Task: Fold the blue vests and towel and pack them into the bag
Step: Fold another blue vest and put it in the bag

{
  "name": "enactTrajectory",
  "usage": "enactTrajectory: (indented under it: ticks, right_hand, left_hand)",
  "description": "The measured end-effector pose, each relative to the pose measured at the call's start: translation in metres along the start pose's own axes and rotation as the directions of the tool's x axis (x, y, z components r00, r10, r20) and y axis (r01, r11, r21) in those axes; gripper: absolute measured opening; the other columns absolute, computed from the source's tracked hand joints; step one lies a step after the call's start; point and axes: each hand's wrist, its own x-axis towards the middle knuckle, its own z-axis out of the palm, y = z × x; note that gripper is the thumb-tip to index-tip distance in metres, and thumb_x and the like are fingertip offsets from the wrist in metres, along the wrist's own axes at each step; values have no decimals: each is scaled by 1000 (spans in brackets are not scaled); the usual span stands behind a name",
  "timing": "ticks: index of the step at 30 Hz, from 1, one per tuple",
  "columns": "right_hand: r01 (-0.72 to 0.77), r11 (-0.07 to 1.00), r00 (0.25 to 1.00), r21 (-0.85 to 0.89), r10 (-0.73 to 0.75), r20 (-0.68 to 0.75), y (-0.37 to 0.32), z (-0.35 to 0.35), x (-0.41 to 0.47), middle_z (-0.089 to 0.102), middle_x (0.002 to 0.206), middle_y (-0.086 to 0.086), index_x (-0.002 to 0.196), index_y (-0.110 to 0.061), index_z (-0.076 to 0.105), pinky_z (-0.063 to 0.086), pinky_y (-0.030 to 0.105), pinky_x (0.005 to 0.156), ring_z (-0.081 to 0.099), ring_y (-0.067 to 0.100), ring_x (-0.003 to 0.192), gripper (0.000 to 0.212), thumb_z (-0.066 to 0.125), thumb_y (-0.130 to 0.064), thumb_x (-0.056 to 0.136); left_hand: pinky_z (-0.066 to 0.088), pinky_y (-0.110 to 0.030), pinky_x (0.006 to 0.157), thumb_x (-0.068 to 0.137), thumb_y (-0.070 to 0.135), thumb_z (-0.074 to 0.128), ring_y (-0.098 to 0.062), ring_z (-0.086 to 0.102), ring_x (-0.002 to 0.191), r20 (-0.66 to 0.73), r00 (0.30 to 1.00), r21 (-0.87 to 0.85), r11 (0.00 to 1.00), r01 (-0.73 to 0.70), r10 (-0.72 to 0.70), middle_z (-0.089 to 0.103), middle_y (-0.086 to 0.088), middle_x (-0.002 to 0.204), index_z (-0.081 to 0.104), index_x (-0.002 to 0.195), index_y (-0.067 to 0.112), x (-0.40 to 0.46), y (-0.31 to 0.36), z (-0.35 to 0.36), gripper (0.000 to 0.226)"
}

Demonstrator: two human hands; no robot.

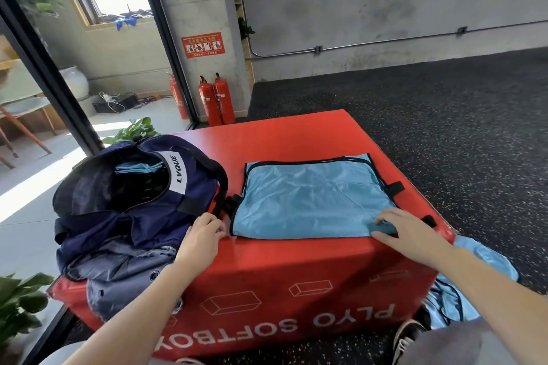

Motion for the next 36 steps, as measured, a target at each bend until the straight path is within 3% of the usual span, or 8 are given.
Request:
enactTrajectory:
  ticks: [4, 8, 11, 14, 18, 23, 31, 36]
  right_hand:
    - [13, 1000, 1000, -19, -13, -5, 5, 0, -3, 54, 121, -21, 119, -32, 62, 36, 22, 103, 46, 1, 118, 31, 63, -50, 93]
    - [-4, 999, 998, -41, 1, -68, 14, 0, -9, 55, 126, -19, 123, -27, 65, 36, 25, 110, 44, 3, 126, 34, 64, -45, 94]
    - [7, 998, 997, -63, -11, -74, 21, 0, -14, 57, 131, -16, 127, -25, 66, 36, 27, 113, 47, 4, 129, 34, 63, -41, 96]
    - [23, 995, 997, -99, -30, -71, 29, -2, -16, 62, 132, -10, 127, -23, 67, 35, 28, 115, 51, 10, 131, 32, 62, -36, 98]
    - [38, 991, 995, -132, -49, -86, 31, -4, -15, 66, 128, -9, 122, -21, 71, 34, 25, 114, 54, 12, 127, 27, 63, -30, 98]
    - [59, 991, 989, -121, -75, -127, 25, 4, -1, 68, 122, -8, 120, -20, 72, 34, 22, 111, 58, 14, 123, 25, 66, -26, 96]
    - [24, 994, 982, -111, -45, -185, 15, 13, 51, 67, 125, -1, 122, -14, 70, 38, 28, 110, 56, 18, 125, 29, 67, -26, 96]
    - [14, 990, 992, -143, -31, -120, 17, 2, 87, 68, 110, -1, 112, -15, 70, 45, 29, 97, 59, 18, 111, 22, 65, -28, 95]
  left_hand:
    - [41, -38, 84, 94, 12, 61, -22, 56, 98, -64, 994, -29, 996, 83, -84, 51, 8, 103, 66, 95, 18, -11, 17, -1, 8]
    - [45, -34, 92, 94, 10, 53, -19, 54, 104, -194, 972, -112, 982, -155, 131, 57, 1, 110, 66, 107, 11, -11, 51, 3, 19]
    - [38, -27, 105, 98, 18, 58, -17, 49, 117, -65, 988, -218, 964, -154, 143, 58, 3, 122, 66, 120, 12, -6, 74, 21, 25]
    - [48, -43, 95, 96, 43, 42, -23, 55, 107, 51, 998, -134, 991, -17, 24, 64, 8, 111, 68, 113, 20, 3, 76, 40, 40]
    - [49, -44, 86, 96, 39, 44, -30, 57, 102, 0, 998, -98, 993, 69, -69, 68, 3, 105, 73, 103, 18, 12, 79, 41, 36]
    - [43, -45, 100, 99, 49, 51, -29, 50, 124, 56, 988, 6, 990, 143, -143, 62, -1, 130, 64, 126, 16, 34, 86, 44, 45]
    - [26, -46, 119, 97, 67, 35, -29, 29, 146, 229, 966, 29, 993, 113, -117, 40, -8, 153, 44, 146, 16, 130, 63, 69, 71]
    - [18, -46, 123, 95, 67, 39, -28, 22, 150, 286, 956, -28, 996, 82, -70, 32, -10, 160, 39, 151, 16, 194, 59, 85, 75]
